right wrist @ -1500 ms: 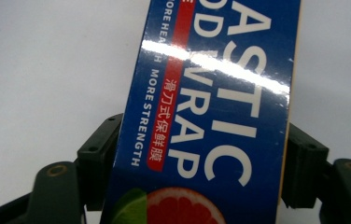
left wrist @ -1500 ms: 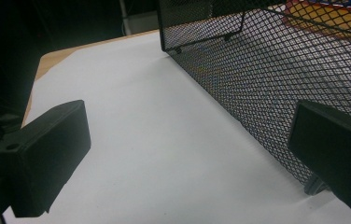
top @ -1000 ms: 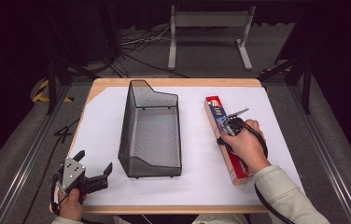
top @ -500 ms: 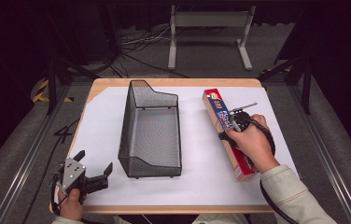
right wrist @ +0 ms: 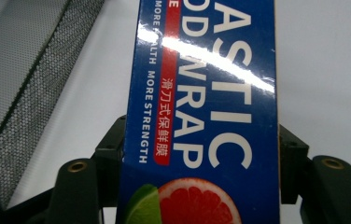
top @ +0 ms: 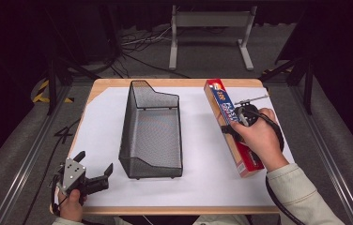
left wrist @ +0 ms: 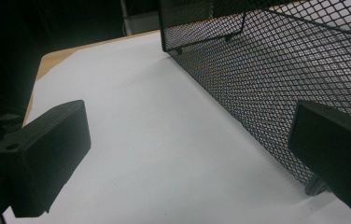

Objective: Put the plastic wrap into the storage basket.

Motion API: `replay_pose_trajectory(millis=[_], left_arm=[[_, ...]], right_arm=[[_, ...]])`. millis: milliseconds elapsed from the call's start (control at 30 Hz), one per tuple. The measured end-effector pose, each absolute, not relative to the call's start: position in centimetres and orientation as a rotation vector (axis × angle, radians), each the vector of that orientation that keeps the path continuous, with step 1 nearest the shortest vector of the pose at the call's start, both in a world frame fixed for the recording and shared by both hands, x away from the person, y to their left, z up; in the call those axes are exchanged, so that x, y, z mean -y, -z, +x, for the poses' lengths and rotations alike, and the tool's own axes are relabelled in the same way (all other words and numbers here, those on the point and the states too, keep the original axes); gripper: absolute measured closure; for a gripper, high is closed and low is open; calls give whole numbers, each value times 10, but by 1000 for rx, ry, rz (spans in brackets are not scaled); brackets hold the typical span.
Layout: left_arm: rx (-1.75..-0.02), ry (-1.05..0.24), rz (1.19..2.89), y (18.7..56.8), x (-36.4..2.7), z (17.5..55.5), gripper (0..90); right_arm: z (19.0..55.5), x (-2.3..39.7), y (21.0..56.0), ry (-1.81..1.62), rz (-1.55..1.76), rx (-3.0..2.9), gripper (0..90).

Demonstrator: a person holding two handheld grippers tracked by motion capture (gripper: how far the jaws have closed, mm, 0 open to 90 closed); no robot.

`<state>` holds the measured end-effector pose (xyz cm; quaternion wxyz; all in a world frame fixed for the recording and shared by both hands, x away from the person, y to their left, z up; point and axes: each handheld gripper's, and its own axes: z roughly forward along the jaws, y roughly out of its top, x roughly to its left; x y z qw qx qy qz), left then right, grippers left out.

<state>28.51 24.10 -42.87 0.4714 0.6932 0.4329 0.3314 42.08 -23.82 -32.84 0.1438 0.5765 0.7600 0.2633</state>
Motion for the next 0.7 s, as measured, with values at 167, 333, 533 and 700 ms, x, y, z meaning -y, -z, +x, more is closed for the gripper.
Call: replay_pose_trajectory(millis=[167,333,533,700], left_arm=[[-1061,-811,1700,429,-241,285,1],[-1061,-813,1701,429,-240,285,0],[-1060,-813,1702,429,-240,285,1],[-1061,-814,1697,429,-242,285,0]], right_arm=[[417,240,318,-809,1640,-2167,392],[413,237,313,-880,1543,-2185,391],[407,226,306,-944,1470,-2200,392],[404,216,301,-964,1456,-2220,391]])
